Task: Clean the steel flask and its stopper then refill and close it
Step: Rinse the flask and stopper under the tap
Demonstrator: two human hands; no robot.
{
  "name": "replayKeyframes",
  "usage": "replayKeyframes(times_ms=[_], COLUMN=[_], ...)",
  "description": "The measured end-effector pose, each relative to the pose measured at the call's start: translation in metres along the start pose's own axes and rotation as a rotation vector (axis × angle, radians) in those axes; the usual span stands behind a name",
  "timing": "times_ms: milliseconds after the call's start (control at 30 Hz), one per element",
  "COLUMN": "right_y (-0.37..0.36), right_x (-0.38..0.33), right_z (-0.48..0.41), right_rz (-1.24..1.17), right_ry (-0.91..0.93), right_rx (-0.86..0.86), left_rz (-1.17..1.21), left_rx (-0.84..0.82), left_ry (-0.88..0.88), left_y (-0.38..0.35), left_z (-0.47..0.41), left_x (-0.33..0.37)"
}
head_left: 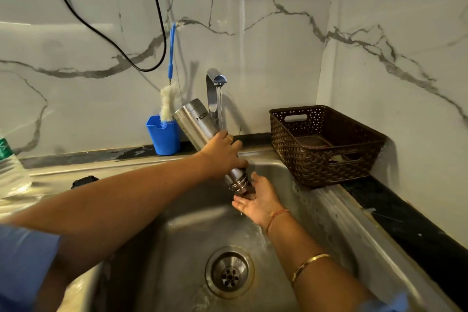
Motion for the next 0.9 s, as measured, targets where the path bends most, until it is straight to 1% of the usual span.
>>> replayKeyframes(times_ms=[100,200,300,400,467,567,700,800,833,900], right_y=[-0.004,-0.012,-0.016,-0.019,-0.02,-0.02,-0.017,-0.022,-0.023,-0.024], right_x=[0.0,0.0,-0.007,-0.013,-0.018,-0.025,-0.036,-0.041,-0.043,-0.044], right_z=[0.003,0.004,0.004,0.003,0.003,0.005,0.009,0.011,0.012,0.011], right_rz=[-0.008,-0.059,-0.15,-0.168,-0.124,0.013,0.228,0.263,0.244,0.195], right_ry=[-0.009,-0.006,0.037,0.095,0.158,0.275,0.388,0.458,0.482,0.487], right_rx=[-0.027,-0.096,-0.129,-0.143,-0.152,-0.135,-0.093,-0.098,-0.094,-0.085], left_rz=[0.02,0.055,0.126,0.202,0.255,0.301,0.469,0.605,0.675,0.936], left_rx=[0.104,0.177,0.241,0.304,0.288,0.204,0.169,0.169,0.182,0.203], left_ry=[-0.001,0.006,0.01,0.009,0.033,0.069,0.008,-0.015,-0.02,0.002], left_y=[0.005,0.008,0.005,-0.001,-0.003,-0.004,-0.004,-0.003,-0.002,-0.009], left_z=[0.005,0.013,0.02,0.023,0.023,0.021,0.019,0.016,0.016,0.016], left_x=[-0.005,-0.01,-0.014,-0.021,-0.026,-0.023,-0.015,-0.018,-0.02,-0.03])
Point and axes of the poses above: each hand's wrist, its own z-axis away from the middle knuckle, its own y-axis out of the back of the hand, x = y × z, the point moved 7 cm from there along -z, towards the middle knuckle, and after that the axes turned 12 degrees about -x, right-handed, at the moved point
